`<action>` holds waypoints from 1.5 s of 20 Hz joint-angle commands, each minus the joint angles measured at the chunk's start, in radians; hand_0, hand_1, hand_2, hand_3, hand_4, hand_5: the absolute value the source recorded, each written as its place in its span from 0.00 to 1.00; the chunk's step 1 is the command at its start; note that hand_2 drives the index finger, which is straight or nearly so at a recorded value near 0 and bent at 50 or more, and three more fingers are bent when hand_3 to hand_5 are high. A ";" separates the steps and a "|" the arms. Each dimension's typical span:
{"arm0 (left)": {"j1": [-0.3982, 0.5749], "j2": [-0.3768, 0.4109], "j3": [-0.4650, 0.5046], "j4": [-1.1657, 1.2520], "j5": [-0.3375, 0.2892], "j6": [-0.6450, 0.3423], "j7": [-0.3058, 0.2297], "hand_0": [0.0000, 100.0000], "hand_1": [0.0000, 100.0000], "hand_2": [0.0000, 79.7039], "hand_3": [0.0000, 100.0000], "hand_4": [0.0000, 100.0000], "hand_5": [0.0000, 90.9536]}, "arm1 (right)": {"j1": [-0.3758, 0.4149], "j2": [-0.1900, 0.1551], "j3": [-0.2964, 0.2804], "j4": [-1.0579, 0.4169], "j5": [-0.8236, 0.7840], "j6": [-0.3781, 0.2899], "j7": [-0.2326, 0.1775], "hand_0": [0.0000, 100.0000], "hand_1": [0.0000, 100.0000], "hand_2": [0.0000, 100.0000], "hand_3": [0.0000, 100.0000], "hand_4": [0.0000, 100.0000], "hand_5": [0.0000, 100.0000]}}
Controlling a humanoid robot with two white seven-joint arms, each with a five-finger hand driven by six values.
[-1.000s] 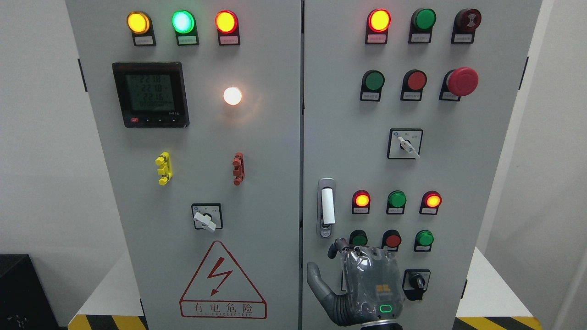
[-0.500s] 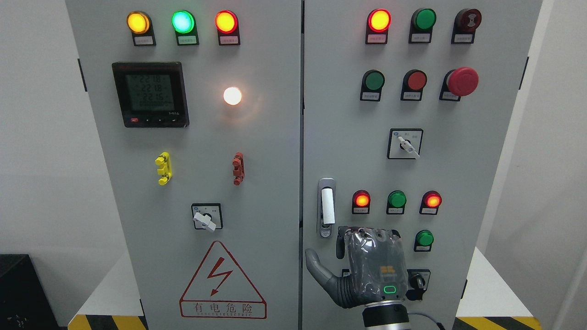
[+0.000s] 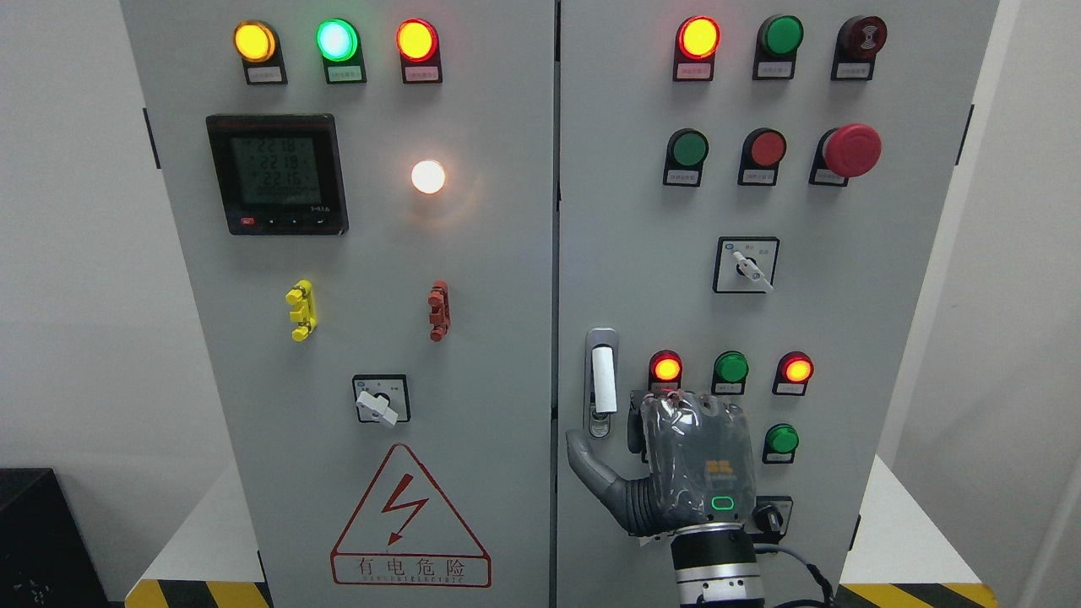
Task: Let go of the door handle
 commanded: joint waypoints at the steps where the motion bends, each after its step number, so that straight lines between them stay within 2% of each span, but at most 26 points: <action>1: 0.000 0.000 -0.021 -0.020 0.000 0.000 0.001 0.00 0.00 0.03 0.09 0.01 0.00 | -0.035 0.001 -0.007 0.048 -0.001 0.000 0.001 0.13 0.29 0.88 1.00 1.00 0.97; 11: 0.000 0.000 -0.021 -0.020 0.000 0.000 0.001 0.00 0.00 0.03 0.09 0.01 0.00 | -0.044 0.001 -0.018 0.063 -0.003 0.012 -0.001 0.13 0.30 0.88 1.00 1.00 0.97; 30: 0.000 0.000 -0.021 -0.020 0.000 0.000 0.001 0.00 0.00 0.03 0.09 0.01 0.00 | -0.043 0.001 -0.041 0.057 -0.007 0.030 -0.003 0.26 0.32 0.88 1.00 1.00 0.97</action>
